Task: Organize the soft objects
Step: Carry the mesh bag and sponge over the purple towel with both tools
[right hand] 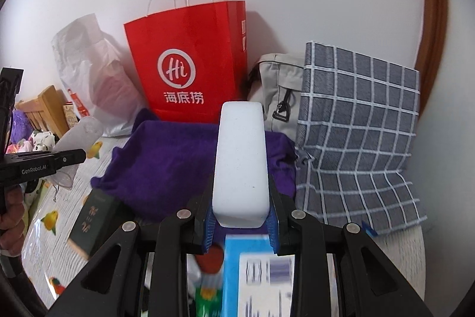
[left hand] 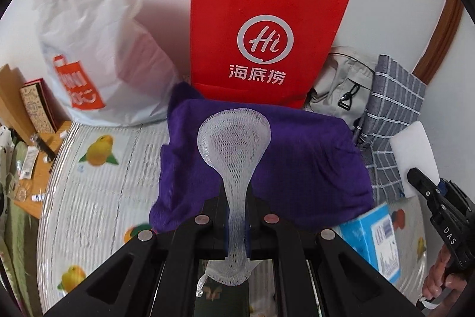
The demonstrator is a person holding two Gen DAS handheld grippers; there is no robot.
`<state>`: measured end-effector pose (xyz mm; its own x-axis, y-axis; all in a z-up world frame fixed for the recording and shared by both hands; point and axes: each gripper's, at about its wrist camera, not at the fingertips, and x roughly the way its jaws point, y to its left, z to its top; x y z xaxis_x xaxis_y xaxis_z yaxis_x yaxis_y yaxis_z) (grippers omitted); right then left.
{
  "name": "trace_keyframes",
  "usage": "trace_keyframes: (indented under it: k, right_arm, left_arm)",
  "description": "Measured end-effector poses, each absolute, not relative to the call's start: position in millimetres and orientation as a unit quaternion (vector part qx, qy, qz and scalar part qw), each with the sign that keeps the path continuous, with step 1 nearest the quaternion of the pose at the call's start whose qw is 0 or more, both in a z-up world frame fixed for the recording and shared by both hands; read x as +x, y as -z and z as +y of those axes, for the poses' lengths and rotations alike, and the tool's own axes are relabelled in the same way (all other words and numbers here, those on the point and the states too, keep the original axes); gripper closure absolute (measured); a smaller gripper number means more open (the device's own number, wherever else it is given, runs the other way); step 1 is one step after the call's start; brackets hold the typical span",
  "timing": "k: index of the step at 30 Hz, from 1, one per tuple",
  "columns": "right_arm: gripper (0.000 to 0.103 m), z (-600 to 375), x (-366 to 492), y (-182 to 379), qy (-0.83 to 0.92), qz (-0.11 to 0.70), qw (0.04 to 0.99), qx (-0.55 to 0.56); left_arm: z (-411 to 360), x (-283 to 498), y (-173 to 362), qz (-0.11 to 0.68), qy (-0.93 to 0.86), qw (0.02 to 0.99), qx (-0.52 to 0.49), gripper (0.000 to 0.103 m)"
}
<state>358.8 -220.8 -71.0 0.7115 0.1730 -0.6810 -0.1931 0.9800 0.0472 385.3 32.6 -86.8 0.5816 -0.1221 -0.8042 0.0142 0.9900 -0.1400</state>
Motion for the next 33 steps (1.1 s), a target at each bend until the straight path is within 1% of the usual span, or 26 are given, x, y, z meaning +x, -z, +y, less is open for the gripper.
trace_keyframes:
  k: [7, 12, 17, 26, 33]
  right_arm:
    - [0.074, -211.2, 406.4, 86.4, -0.108, 0.379, 0.919, -0.017]
    - [0.074, -205.2, 437.6, 95.6, -0.11, 0.384, 0.916, -0.022]
    - [0.074, -206.7, 459.4, 118.8, -0.108, 0.399, 0.91, -0.018]
    - [0.074, -207.6, 486.0, 172.4, -0.104, 0.457, 0.883, -0.024]
    - [0.074, -213.7, 495.9, 187.8, -0.11, 0.488, 0.866, -0.002]
  left_arm:
    - [27.3, 430.4, 104.5, 0.475, 0.037, 0.877, -0.058, 0.096]
    - [30.0, 459.2, 121.0, 0.487, 0.04, 0.869, -0.08, 0.096]
    - [36.2, 482.8, 145.5, 0.504, 0.038, 0.858, -0.095, 0.096]
    - [35.4, 507.4, 175.8, 0.527, 0.059, 0.84, -0.114, 0.096]
    - [38.1, 513.9, 186.6, 0.532, 0.051, 0.836, -0.125, 0.096]
